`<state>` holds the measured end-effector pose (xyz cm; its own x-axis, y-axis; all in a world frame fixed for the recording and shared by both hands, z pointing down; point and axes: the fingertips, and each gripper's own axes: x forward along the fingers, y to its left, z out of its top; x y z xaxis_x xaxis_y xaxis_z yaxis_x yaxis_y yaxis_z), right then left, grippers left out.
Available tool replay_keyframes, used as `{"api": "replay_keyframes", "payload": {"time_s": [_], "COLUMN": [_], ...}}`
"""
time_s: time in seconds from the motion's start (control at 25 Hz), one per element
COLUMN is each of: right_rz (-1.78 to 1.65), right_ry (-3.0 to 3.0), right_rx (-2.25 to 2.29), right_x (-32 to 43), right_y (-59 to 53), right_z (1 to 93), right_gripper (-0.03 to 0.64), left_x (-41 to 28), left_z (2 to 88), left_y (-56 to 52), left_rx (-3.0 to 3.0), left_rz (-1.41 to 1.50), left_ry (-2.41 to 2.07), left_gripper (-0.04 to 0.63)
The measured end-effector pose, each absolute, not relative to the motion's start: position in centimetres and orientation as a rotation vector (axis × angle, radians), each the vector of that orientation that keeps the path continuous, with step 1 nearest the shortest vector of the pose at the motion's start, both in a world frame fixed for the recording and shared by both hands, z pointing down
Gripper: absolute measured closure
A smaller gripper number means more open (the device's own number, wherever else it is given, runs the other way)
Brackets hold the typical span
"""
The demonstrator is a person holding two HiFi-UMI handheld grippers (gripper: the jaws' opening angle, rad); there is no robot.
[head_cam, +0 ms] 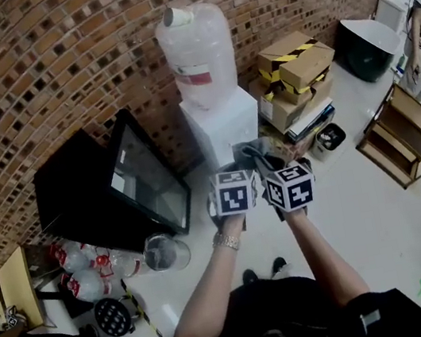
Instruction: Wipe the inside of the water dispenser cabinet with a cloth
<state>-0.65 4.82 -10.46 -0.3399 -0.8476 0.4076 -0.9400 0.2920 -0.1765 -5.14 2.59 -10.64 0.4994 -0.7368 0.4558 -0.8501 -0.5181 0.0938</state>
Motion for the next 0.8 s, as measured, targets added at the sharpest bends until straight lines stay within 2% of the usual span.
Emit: {"api": "replay_keyframes", "payload": {"time_s": [0.44, 0.8], "right_rz": [0.525, 0.62], "right_ry": [-2.406, -2.393], "right_rx": [1.56, 1.518], "right_x": [-1.8, -1.1], "right_y": [6.7, 7.2], "right_z": [-11.9, -10.3], "right_gripper": [0.595, 0.595], "left_x": [-5.8, -5.4], "left_z": [-12.1, -11.5], "left_y": [4.3, 5.0], "left_rx": [2.42, 2.388], "left_rz": [0.52, 0.544], "left_ry": [-1.427, -1.444], "left_gripper": [0.594, 0.594]}}
